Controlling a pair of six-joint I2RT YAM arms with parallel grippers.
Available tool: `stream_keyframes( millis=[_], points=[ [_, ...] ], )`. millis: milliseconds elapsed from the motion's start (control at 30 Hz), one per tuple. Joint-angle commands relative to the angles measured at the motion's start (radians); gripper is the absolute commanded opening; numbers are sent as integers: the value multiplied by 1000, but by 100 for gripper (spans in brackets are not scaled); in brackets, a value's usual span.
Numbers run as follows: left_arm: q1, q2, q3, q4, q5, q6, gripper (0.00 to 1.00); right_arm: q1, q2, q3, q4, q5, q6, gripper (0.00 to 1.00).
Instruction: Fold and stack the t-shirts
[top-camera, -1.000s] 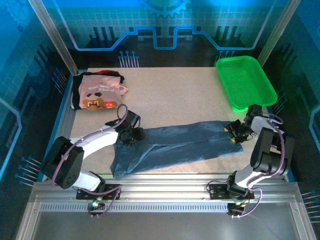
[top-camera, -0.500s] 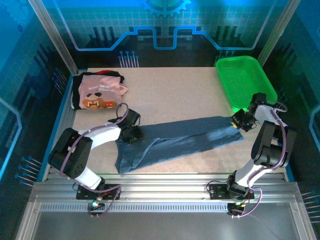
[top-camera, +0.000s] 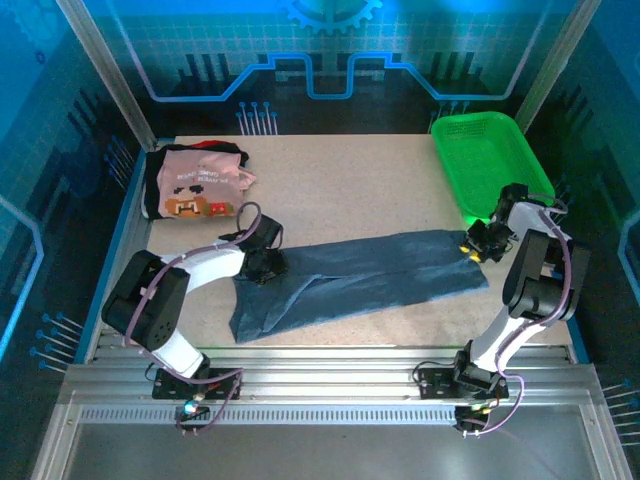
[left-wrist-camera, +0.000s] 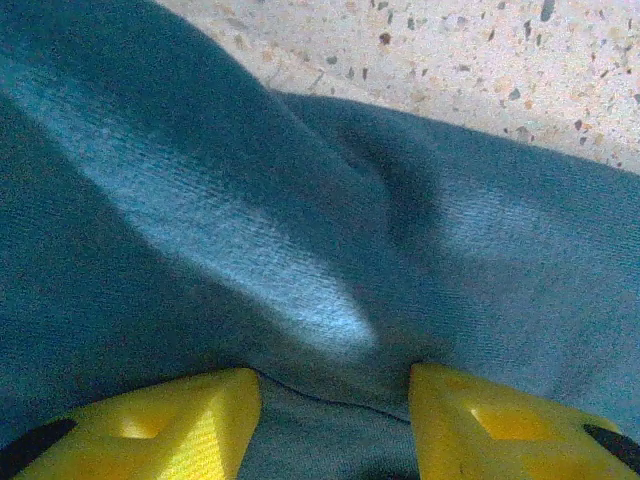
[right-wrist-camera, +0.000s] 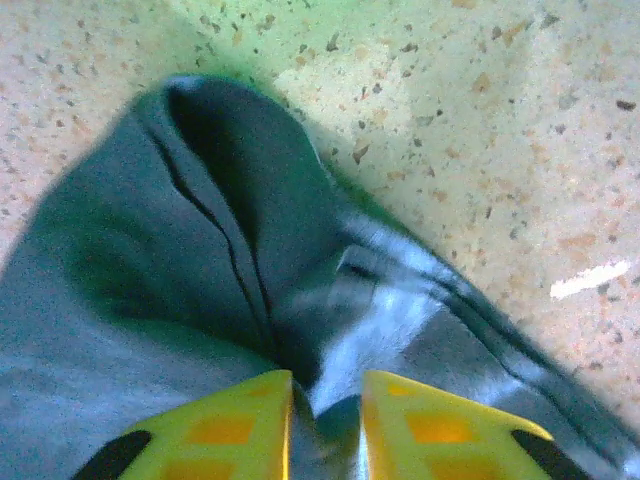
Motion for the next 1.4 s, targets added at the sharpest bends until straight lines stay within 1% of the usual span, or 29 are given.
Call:
stream_keyframes(
  millis=[0, 33, 133, 233, 333, 467, 567, 733, 867, 1000, 1100, 1367],
  points=[
    [26, 79, -59, -171, -82, 64, 49, 2, 7, 22, 16, -16, 13, 38],
    [31, 74, -60, -176, -83, 72, 49, 3, 4, 21, 13, 0, 18, 42],
    [38, 66, -68, -166, -75, 68, 49, 0, -22, -13, 20, 66, 38, 45],
    [39, 62, -56, -182, -76, 74, 49, -17, -67, -78, 70, 49, 77, 46],
    [41, 52, -56, -172, -67, 87, 50, -60, -132, -169, 161, -89, 145, 46],
    [41, 49, -50, -168, -56, 94, 50, -93, -179, -214, 160, -201, 201, 48],
    [41, 49, -54, -165, -53, 96, 50, -105, -180, -242, 148, -256, 232, 50],
    [41, 47, -57, -161, -47, 97, 50, -116, -164, -303, 218, -356, 307, 51],
    [41, 36, -59, -161, -49, 96, 50, -129, -158, -311, 213, -325, 320, 51],
    [41, 35, -62, -158, -49, 99, 50, -136, -151, -339, 290, -339, 373, 51],
    [41, 36, -61, -159, -50, 100, 50, -168, -138, -337, 322, -340, 402, 50],
    [41, 36, -60, -162, -49, 102, 50, -176, -131, -329, 347, -356, 434, 47]
  ],
)
